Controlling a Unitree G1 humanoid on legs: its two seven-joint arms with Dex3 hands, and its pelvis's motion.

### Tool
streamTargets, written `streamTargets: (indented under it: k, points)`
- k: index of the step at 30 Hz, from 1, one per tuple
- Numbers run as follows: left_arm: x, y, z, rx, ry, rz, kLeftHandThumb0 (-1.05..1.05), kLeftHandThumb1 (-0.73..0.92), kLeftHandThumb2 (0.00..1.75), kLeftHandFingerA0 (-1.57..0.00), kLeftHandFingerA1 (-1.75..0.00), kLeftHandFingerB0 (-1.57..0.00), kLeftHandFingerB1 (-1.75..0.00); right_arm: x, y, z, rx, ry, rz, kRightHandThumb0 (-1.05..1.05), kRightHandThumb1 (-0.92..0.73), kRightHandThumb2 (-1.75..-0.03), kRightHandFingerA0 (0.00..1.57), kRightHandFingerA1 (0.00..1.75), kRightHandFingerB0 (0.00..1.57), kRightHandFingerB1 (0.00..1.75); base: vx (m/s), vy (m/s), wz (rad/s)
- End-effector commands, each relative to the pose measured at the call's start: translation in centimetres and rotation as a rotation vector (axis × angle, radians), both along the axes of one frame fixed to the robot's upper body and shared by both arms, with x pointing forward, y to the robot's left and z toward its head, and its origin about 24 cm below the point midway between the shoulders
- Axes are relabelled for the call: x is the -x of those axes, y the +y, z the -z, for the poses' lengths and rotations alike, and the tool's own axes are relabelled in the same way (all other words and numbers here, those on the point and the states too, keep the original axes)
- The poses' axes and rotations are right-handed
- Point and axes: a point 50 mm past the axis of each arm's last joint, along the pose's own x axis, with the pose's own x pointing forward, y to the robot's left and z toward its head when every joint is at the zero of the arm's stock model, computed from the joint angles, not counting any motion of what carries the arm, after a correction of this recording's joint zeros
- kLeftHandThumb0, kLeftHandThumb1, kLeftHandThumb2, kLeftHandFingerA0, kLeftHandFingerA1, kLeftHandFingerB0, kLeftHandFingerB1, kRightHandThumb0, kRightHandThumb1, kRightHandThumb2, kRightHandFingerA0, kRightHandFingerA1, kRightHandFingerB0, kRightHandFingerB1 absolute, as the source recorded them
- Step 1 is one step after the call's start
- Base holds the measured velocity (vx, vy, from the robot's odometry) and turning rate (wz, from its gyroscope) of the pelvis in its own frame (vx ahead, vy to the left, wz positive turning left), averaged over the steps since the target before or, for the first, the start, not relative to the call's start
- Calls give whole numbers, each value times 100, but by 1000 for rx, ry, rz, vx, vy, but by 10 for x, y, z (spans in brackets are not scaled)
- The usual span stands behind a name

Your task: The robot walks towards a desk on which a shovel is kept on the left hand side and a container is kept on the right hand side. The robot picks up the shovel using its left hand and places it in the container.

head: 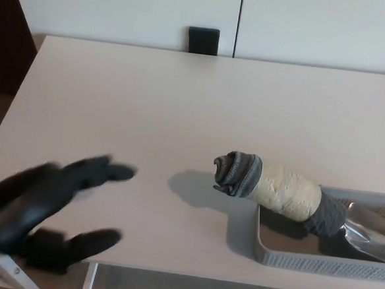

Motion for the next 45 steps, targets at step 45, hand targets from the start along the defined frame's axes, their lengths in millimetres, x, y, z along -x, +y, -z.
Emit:
streamTargets:
  k: [45]
  points:
    - [89, 71, 178, 433, 561, -438, -84, 78, 64, -5, -33, -11, -25, 10, -23, 10, -12, -157, 324, -55, -57, -56, 41, 42, 36, 35, 0, 0, 0]
